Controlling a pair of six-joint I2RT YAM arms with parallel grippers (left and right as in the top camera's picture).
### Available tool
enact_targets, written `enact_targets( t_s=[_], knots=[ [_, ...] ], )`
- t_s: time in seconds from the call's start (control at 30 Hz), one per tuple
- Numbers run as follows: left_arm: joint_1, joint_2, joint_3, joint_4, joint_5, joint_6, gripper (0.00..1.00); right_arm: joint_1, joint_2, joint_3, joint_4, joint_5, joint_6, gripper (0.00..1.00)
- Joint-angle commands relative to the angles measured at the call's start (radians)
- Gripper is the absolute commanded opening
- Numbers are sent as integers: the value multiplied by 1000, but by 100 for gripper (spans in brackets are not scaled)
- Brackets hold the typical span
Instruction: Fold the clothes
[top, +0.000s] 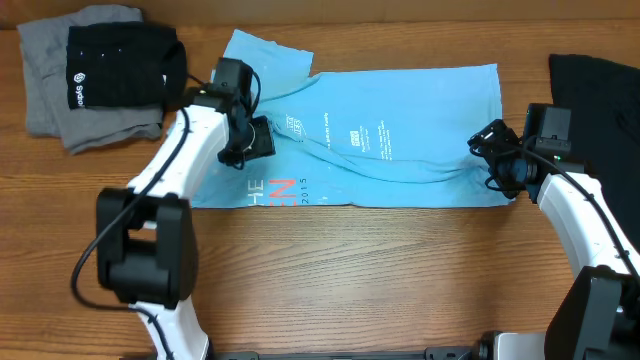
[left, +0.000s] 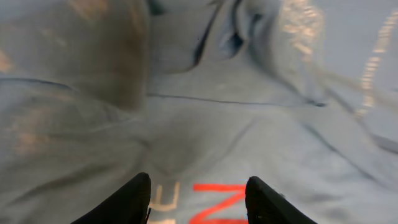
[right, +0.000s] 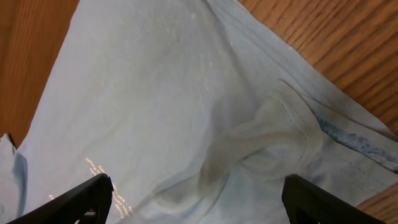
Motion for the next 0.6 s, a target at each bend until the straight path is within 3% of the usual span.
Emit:
enact_targets(
  t_s=[0.0, 0.37, 0.57],
  knots=[
    [48, 51, -9, 22, -51, -56, 53, 3, 2, 8, -14, 12, -7, 91],
    [135, 69, -12, 68, -33, 16, 47, 3, 2, 7, -5, 21, -2, 91],
    [104, 69, -12, 89, -34, 18, 58, 3, 2, 7, -2, 21, 0, 91]
  ],
)
